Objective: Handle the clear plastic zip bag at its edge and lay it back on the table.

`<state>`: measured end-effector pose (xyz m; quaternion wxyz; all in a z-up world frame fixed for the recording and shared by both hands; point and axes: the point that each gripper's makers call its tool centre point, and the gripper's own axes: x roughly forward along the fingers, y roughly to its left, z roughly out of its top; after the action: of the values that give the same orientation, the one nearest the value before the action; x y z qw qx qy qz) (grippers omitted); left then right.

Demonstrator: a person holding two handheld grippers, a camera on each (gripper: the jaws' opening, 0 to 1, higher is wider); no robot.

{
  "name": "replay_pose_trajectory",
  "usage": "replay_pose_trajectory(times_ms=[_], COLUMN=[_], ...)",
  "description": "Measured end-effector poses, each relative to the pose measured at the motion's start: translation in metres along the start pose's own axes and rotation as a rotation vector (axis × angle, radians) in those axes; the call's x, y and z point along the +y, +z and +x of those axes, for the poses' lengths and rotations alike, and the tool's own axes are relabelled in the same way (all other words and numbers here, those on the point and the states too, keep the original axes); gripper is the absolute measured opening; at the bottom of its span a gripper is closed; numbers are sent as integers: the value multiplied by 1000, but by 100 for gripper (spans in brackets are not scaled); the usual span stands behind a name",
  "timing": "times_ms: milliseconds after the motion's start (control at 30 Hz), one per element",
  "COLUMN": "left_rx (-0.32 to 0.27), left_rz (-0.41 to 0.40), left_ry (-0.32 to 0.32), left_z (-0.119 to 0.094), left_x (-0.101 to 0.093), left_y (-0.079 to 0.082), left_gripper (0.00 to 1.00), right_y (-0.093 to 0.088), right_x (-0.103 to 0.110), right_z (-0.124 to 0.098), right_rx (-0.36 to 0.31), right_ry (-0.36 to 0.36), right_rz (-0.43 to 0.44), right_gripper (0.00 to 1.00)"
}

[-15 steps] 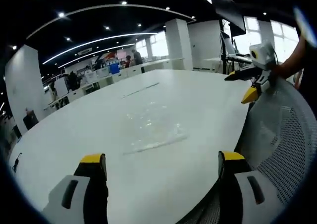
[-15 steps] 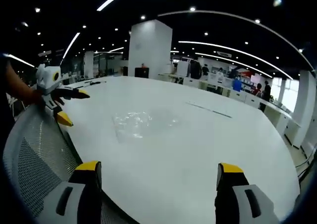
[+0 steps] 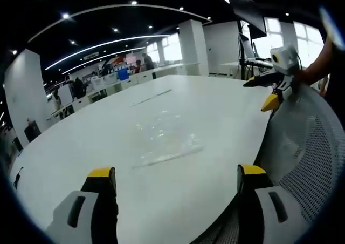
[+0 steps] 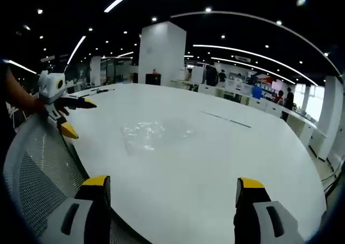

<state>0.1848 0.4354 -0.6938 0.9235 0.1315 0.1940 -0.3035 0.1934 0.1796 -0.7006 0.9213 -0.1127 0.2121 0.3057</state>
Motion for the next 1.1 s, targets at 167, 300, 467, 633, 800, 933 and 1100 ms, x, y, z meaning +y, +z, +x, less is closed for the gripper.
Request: replay_pose_trajectory(times_ms=[167,300,467,633,800,933,1100], left_rx=[2,2,2,-2,-8,-6,0], left_rz=[0,0,-12,-20,-29,-26,-20], left_ry=[-2,-2,12,22,37,33,27], left_z=[0,0,-1,-1,-3,-3,-3], left_x=[0,-1,2,4,6,5,3], left_y=[0,0,1,3,4,5,5], left_gripper=[92,92,92,92,92,92,92], right_y=[0,0,-1,0,1,1,0], right_x=[0,1,1,1,0,0,1], right_z=[0,0,-1,-1,-1,-2,-2], right_rx=[3,4,7,3,0,0,3], right_ry=[1,1,0,0,-4,-3,1], right_rz=[0,0,0,1,5,3,1], right_gripper=[97,97,97,97,97,97,97])
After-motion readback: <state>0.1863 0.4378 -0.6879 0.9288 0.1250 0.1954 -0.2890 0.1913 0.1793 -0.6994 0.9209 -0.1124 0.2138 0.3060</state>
